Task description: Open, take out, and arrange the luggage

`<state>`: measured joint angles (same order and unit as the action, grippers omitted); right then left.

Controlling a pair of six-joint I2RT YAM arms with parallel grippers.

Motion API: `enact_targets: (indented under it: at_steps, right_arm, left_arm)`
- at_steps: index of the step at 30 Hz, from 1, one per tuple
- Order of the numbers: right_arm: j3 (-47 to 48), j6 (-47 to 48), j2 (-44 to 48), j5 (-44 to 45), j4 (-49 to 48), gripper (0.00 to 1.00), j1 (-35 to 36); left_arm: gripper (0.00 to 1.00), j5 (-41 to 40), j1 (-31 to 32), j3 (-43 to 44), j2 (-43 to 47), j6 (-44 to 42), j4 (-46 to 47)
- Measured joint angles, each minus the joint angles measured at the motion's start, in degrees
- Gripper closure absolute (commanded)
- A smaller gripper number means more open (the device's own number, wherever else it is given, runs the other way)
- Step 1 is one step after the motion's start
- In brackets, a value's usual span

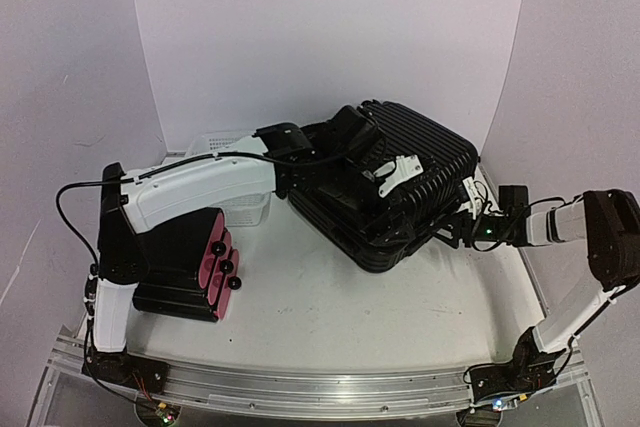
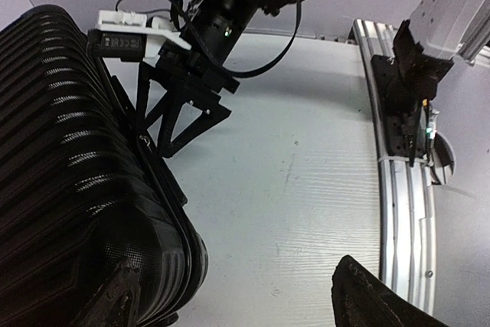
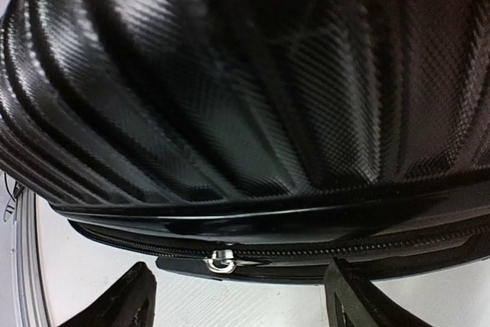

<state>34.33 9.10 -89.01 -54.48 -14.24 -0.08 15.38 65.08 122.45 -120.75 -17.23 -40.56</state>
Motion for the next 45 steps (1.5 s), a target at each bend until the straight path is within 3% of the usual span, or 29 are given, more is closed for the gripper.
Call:
enact_targets:
  at_steps: [14,26,34,40,45]
  right_arm:
    - [1.31,-0.42,-1.97,-0.02,-0.11,0.42,2.64]
    - [1.84,-1.68,-2.6,3.54,-0.7,0.82,6.6]
    - [1.84,-3.23,-2.47,5.42,-1.51,1.0,7.52]
    - [1.79,-6.51,0.13,8.57,0.76,1.0,8.17]
    - [1.9,-7.72,5.01,16.06,7.08,1.0,9.81]
  left_arm:
    - [0.15,3.63,-0.02,-0.28,4.96,5.75,-0.11]
    - [0.16,3.96,0.0,-2.62,5.31,6.8,-0.02]
    - [0.16,3.67,0.0,-2.93,5.42,6.78,0.02]
    - [0.08,-0.72,0.0,-2.36,5.27,5.03,-0.04]
    - [0.04,-7.19,0.0,3.21,2.19,-0.74,0.07]
